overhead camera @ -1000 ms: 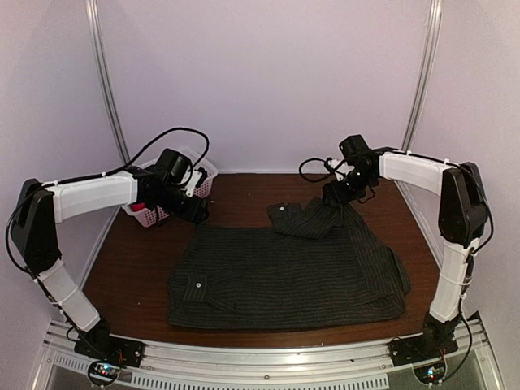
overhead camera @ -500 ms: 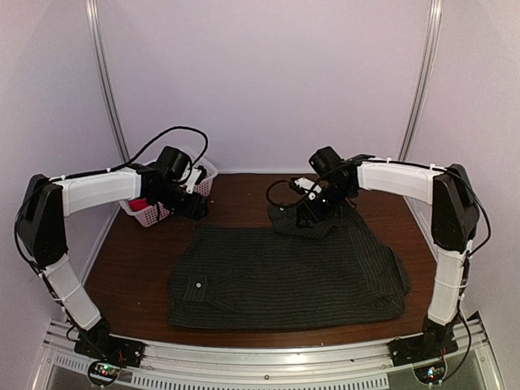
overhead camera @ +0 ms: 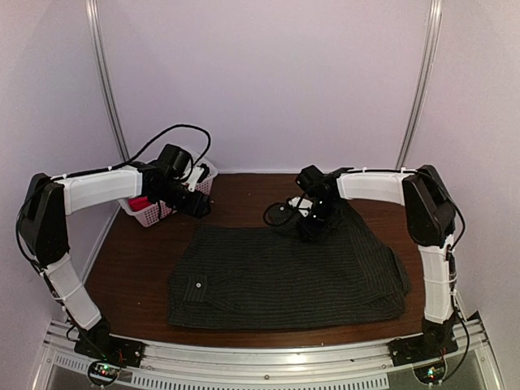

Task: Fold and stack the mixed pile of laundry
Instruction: Adjust the 1/3-folded shirt at the center of the board.

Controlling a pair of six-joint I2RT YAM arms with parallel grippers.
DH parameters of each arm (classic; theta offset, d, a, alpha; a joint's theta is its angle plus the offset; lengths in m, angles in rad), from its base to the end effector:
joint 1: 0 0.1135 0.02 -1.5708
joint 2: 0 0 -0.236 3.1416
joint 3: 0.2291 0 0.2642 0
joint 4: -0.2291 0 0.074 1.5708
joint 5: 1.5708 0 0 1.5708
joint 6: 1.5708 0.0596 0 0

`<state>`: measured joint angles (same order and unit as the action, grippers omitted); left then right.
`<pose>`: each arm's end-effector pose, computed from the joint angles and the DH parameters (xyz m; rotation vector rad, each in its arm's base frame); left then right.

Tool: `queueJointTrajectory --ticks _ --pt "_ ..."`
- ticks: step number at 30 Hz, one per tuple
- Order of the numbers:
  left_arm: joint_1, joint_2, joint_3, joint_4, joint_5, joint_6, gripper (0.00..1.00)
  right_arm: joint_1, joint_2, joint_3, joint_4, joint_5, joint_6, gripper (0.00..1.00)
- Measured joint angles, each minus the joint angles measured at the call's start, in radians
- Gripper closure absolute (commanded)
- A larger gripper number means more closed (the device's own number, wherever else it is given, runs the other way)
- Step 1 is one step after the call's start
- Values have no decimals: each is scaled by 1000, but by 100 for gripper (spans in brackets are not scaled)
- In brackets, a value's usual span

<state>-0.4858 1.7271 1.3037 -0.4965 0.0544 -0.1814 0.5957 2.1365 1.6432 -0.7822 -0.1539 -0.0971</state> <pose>0.3494 -0.1882 0.1894 0.4053 2.4896 -0.3436 0.3593 0.2546 0.1166 -1.0075 2.6942 0.3204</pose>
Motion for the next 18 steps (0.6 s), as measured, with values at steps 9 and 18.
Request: queueJointTrajectory --ticks 9,18 --pt "0 2 0 0 6 11 38 15 9 69 -25 151 -3 100" --pt "3 11 15 0 7 18 38 -32 -9 192 73 381 -9 66"
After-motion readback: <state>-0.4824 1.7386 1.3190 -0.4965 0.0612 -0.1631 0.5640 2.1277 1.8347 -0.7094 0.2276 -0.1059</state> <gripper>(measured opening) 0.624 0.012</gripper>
